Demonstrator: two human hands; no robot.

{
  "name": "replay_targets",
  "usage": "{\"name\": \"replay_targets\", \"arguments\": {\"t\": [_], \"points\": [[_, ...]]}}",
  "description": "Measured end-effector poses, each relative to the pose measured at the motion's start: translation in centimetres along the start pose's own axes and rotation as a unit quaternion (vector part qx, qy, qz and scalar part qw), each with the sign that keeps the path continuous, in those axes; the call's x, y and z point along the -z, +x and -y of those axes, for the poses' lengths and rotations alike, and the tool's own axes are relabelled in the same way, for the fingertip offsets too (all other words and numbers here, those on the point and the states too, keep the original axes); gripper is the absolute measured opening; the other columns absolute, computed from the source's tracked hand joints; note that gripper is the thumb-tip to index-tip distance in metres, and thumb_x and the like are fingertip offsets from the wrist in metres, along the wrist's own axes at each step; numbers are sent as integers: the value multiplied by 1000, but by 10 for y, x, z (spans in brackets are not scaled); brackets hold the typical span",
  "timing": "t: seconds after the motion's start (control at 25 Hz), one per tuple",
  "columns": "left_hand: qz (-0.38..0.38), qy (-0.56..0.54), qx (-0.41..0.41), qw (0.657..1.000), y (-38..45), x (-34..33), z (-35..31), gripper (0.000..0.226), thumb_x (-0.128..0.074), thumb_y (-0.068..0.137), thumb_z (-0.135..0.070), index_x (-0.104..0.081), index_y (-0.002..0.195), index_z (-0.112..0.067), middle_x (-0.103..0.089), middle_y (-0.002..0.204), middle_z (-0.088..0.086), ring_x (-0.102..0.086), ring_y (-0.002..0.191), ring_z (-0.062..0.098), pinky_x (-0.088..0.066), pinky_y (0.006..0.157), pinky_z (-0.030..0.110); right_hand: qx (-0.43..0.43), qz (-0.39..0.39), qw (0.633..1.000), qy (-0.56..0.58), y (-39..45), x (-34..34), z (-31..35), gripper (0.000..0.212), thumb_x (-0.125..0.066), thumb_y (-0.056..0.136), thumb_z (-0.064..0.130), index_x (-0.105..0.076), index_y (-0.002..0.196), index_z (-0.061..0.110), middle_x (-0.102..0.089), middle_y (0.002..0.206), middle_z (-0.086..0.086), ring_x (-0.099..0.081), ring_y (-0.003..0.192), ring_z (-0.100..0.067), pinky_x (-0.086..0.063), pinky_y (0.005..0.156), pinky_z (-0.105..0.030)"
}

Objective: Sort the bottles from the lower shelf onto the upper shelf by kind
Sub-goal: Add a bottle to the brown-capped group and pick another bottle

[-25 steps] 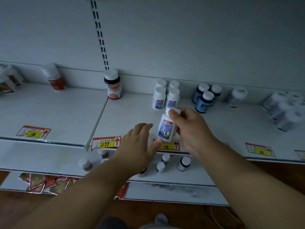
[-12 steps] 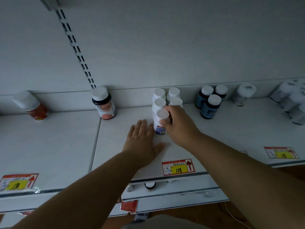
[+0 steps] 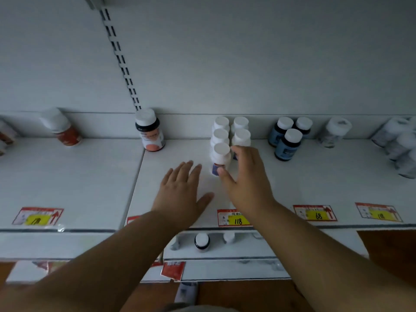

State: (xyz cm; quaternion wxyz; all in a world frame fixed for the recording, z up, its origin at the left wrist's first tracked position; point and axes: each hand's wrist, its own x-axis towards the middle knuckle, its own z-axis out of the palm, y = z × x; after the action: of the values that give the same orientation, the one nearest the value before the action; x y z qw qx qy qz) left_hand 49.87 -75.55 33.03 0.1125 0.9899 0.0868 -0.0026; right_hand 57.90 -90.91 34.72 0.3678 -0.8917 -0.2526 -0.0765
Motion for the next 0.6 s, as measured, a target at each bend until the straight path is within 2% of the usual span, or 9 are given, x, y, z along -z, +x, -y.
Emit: {"name": "replay_targets", "arguments": {"t": [0.12, 0.24, 0.36, 0.44, 0.6], "points": [[-42, -29, 76, 996, -64, 13, -6, 71, -40, 93, -60, -19, 153, -28, -27, 159, -4, -23, 145, 18, -16, 118, 37, 60, 28, 997, 34, -31, 6, 18, 43, -68, 90, 29, -53, 126, 12, -54, 125, -9, -53, 113, -23, -48, 90, -31], [-70, -16, 90, 993, -122, 16, 3, 63, -46, 93, -54, -32, 148, -28, -44, 148, -3, -40, 135, 20, -31, 111, 38, 101, 69, 991, 57, -59, 1, 51, 43, -67, 91, 29, -54, 128, 12, -53, 128, -7, -54, 115, -22, -48, 96, -32], [-85, -20, 108, 990, -175, 18, 24, 58, -41, 91, -55, -38, 143, -29, -51, 140, -4, -49, 126, 23, -40, 104, 40, 137, 127, 980, 74, -84, -4, 93, 41, -63, 93, 33, -52, 130, 16, -50, 132, -2, -52, 117, -17, -46, 99, -27], [-99, -29, 117, 988, -203, 18, 52, 58, -40, 91, -55, -42, 141, -27, -55, 135, -2, -53, 121, 24, -43, 99, 41, 147, 148, 975, 81, -95, -13, 123, 40, -63, 94, 33, -52, 130, 19, -49, 132, 1, -51, 117, -16, -46, 97, -29], [-111, -47, 139, 983, -248, 16, 126, 57, -53, 92, -49, -38, 144, -29, -52, 139, -2, -51, 123, 23, -41, 100, 39, 101, 169, 977, 76, -124, -65, 185, 40, -59, 95, 39, -46, 132, 30, -51, 124, 12, -50, 113, -7, -48, 92, -28]]}}
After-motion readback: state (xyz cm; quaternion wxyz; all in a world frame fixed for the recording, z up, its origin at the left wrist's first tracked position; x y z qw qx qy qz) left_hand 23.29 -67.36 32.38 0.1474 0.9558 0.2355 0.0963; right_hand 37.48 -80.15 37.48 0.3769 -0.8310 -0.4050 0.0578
